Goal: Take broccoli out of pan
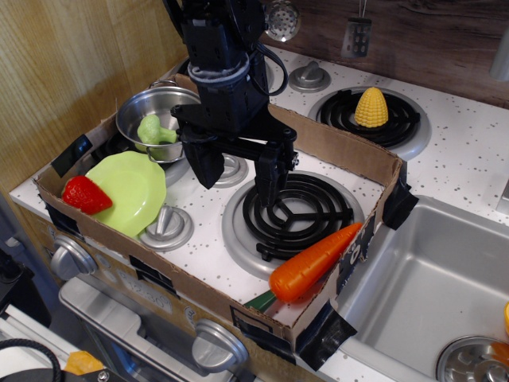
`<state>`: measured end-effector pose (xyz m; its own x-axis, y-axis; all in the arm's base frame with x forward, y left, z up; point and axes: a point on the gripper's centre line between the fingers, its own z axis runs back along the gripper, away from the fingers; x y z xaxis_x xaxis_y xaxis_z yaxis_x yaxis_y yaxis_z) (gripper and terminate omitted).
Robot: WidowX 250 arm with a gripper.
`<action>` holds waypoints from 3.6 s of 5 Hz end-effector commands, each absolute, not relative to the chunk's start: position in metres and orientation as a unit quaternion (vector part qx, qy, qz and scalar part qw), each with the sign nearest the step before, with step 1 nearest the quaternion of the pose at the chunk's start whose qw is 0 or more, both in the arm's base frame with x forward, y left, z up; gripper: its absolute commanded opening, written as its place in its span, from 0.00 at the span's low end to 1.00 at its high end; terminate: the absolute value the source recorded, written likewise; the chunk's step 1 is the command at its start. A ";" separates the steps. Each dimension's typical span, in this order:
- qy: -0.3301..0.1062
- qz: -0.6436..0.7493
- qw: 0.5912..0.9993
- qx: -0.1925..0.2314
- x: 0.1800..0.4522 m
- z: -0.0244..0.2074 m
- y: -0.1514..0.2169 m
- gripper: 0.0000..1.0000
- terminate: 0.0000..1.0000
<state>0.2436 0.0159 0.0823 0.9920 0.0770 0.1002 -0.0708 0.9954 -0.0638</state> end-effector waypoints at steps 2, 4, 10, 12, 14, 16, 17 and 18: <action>-0.062 0.020 0.998 -0.019 0.263 0.090 0.038 1.00 0.00; -0.091 -0.013 0.994 0.053 0.296 0.128 0.095 1.00 0.00; -0.076 -0.124 0.985 0.098 0.328 0.096 0.160 1.00 0.00; -0.083 -0.092 0.987 0.102 0.315 0.084 0.162 1.00 0.00; -0.094 -0.082 0.987 0.098 0.313 0.070 0.176 1.00 0.00; -0.101 -0.081 0.988 0.085 0.316 0.055 0.187 1.00 0.00; -0.104 -0.078 0.989 0.076 0.317 0.047 0.187 1.00 0.00; -0.106 -0.077 0.988 0.077 0.316 0.048 0.187 0.00 0.00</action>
<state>0.3094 0.1843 0.0304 0.9730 -0.1646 0.1616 0.1426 0.9800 0.1390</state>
